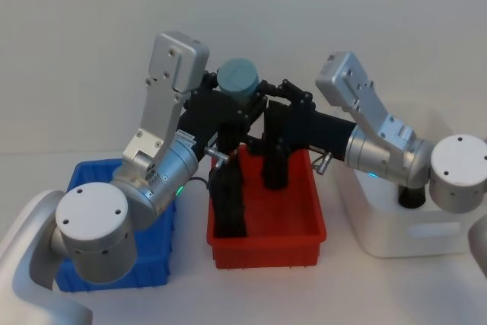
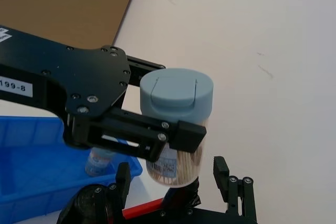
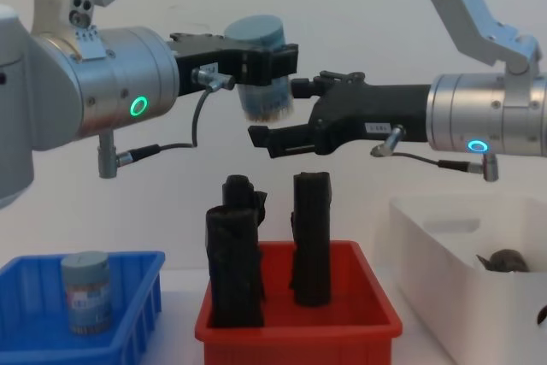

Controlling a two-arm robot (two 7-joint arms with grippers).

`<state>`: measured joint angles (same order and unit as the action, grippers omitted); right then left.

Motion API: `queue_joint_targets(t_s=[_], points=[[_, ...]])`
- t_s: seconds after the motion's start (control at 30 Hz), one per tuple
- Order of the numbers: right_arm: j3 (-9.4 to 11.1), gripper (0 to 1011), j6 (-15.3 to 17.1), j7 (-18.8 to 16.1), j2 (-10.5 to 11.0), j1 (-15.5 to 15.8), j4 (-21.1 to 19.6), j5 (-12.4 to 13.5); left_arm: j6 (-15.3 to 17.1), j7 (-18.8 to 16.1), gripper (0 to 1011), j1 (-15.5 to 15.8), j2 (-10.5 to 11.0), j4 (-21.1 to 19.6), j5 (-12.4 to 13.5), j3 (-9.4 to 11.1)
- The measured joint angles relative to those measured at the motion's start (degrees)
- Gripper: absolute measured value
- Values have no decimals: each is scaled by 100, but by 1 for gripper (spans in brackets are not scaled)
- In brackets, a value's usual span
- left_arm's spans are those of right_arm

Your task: Pick the cotton swabs from the blue box and place them into the white box.

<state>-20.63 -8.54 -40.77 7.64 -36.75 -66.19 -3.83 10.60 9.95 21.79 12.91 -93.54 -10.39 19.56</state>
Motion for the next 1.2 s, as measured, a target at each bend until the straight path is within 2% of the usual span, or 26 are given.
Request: queue_joint_targets(t_s=[0.7,0.87,0.9,1.03,1.07,1.13,1.2], points=[[-118,985,1,142,-131,-198,234,25,33,72,668,-1,-51,16,-37,28],[-133,882,23,154,-144,-217,252,47,37,76,668,-4,-53,15,-39,31],[-134,823,25,156,-145,-219,256,50,37,76,668,-4,-54,16,-39,32],[-142,758,41,165,-154,-230,268,63,41,79,668,-6,-56,14,-40,32],[-143,693,43,166,-154,-231,269,64,41,79,668,-6,-56,14,-40,32],[-146,641,48,169,-157,-234,273,68,42,80,668,-7,-57,13,-39,32],[-149,628,52,171,-160,-237,277,71,43,80,668,-8,-58,13,-39,32]])
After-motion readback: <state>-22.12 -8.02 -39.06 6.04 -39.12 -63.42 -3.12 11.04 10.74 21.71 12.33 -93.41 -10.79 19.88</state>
